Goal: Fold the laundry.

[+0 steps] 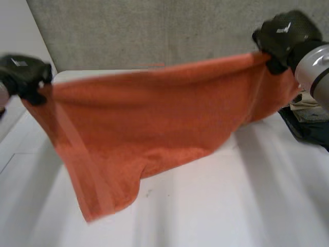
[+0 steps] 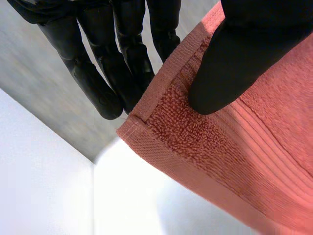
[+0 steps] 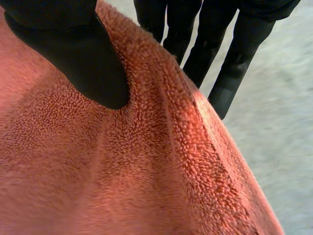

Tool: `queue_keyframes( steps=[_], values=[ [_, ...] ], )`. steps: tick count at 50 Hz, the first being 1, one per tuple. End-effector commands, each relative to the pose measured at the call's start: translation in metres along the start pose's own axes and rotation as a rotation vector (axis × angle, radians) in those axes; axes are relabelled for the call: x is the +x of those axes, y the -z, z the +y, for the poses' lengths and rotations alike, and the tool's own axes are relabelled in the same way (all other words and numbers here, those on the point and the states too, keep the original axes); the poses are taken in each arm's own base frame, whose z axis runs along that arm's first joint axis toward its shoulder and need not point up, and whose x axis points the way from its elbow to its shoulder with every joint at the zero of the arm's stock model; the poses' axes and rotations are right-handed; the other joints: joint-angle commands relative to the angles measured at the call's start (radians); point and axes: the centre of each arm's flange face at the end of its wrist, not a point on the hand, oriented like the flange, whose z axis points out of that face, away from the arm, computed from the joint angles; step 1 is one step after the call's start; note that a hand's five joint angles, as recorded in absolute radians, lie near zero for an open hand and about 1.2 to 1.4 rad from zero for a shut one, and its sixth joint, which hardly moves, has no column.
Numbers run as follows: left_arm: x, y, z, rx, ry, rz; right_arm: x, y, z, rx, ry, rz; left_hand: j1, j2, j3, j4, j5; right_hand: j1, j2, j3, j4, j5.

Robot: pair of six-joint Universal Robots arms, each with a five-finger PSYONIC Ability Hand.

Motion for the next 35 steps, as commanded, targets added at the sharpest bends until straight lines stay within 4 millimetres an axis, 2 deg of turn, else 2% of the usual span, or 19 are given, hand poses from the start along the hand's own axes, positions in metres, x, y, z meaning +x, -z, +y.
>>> queue_keyframes(
  steps=[1, 2, 4, 6, 8, 9, 11, 12, 13, 16, 17, 21, 24, 28, 29, 32, 33, 35],
  values=[
    [0.026, -0.056, 0.039, -0.109, -0.044, 0.077, -0.031, -0.018, 0.043, -0.179, 0.076, -0.167, 0.234, 0.199, 0.208, 0.198, 0.234, 0.26, 0.221, 0.213, 0.201, 0.239],
    [0.027, -0.062, 0.039, -0.104, -0.049, 0.074, -0.035, -0.028, 0.054, -0.199, 0.09, -0.169, 0.234, 0.199, 0.208, 0.198, 0.234, 0.26, 0.221, 0.213, 0.201, 0.239],
    [0.027, -0.076, 0.035, -0.077, -0.061, 0.05, -0.038, -0.04, 0.063, -0.211, 0.1, -0.158, 0.234, 0.199, 0.208, 0.198, 0.234, 0.26, 0.221, 0.213, 0.201, 0.239],
    [0.023, -0.093, 0.022, -0.011, -0.073, -0.007, -0.038, -0.06, 0.071, -0.204, 0.113, -0.102, 0.234, 0.199, 0.208, 0.198, 0.234, 0.26, 0.221, 0.213, 0.201, 0.239],
    [0.016, -0.102, 0.005, 0.062, -0.085, -0.063, -0.033, -0.076, 0.068, -0.162, 0.13, -0.038, 0.234, 0.199, 0.208, 0.198, 0.234, 0.26, 0.221, 0.213, 0.201, 0.239],
    [0.005, -0.107, -0.022, 0.172, -0.09, -0.141, -0.021, -0.093, 0.059, -0.094, 0.15, 0.059, 0.234, 0.199, 0.208, 0.198, 0.234, 0.26, 0.221, 0.213, 0.201, 0.239],
    [-0.008, -0.108, -0.052, 0.301, -0.091, -0.229, -0.006, -0.107, 0.047, -0.018, 0.164, 0.17, 0.234, 0.199, 0.208, 0.198, 0.234, 0.26, 0.221, 0.213, 0.201, 0.239],
    [-0.016, -0.107, -0.066, 0.361, -0.087, -0.274, 0.003, -0.112, 0.037, 0.031, 0.168, 0.228, 0.234, 0.199, 0.208, 0.198, 0.234, 0.26, 0.221, 0.213, 0.201, 0.239],
    [-0.032, -0.1, -0.098, 0.493, -0.076, -0.368, 0.02, -0.118, 0.019, 0.129, 0.169, 0.337, 0.234, 0.199, 0.208, 0.198, 0.234, 0.26, 0.221, 0.213, 0.201, 0.239],
    [-0.048, -0.081, -0.137, 0.669, -0.036, -0.458, 0.04, -0.12, -0.007, 0.279, 0.163, 0.465, 0.234, 0.199, 0.208, 0.198, 0.234, 0.26, 0.221, 0.213, 0.201, 0.239],
    [-0.053, -0.069, -0.155, 0.758, -0.014, -0.487, 0.05, -0.117, -0.022, 0.363, 0.161, 0.527, 0.234, 0.199, 0.208, 0.198, 0.234, 0.26, 0.221, 0.213, 0.201, 0.239],
    [-0.049, -0.045, -0.182, 0.919, 0.002, -0.467, 0.063, -0.106, -0.047, 0.515, 0.167, 0.617, 0.234, 0.199, 0.208, 0.198, 0.234, 0.26, 0.221, 0.213, 0.201, 0.239],
    [-0.047, -0.042, -0.181, 0.937, 0.003, -0.451, 0.059, -0.102, -0.049, 0.546, 0.179, 0.599, 0.234, 0.199, 0.208, 0.198, 0.234, 0.26, 0.221, 0.213, 0.201, 0.239],
    [-0.049, -0.054, -0.156, 0.863, 0.009, -0.461, 0.048, -0.1, -0.035, 0.504, 0.183, 0.528, 0.234, 0.199, 0.208, 0.198, 0.234, 0.26, 0.221, 0.213, 0.201, 0.239],
    [-0.049, -0.065, -0.138, 0.803, 0.01, -0.461, 0.041, -0.101, -0.025, 0.467, 0.182, 0.493, 0.234, 0.199, 0.208, 0.198, 0.234, 0.26, 0.221, 0.213, 0.201, 0.239],
    [-0.044, -0.08, -0.108, 0.705, 0.012, -0.439, 0.028, -0.101, -0.004, 0.393, 0.173, 0.421, 0.234, 0.199, 0.208, 0.198, 0.234, 0.26, 0.221, 0.213, 0.201, 0.239],
    [-0.039, -0.089, -0.087, 0.641, 0.017, -0.419, 0.017, -0.101, 0.013, 0.338, 0.166, 0.36, 0.234, 0.199, 0.208, 0.198, 0.234, 0.26, 0.221, 0.213, 0.201, 0.239],
    [-0.032, -0.098, -0.064, 0.577, 0.018, -0.392, 0.003, -0.098, 0.03, 0.286, 0.156, 0.288, 0.234, 0.199, 0.208, 0.198, 0.234, 0.26, 0.221, 0.213, 0.201, 0.239]
  ],
)
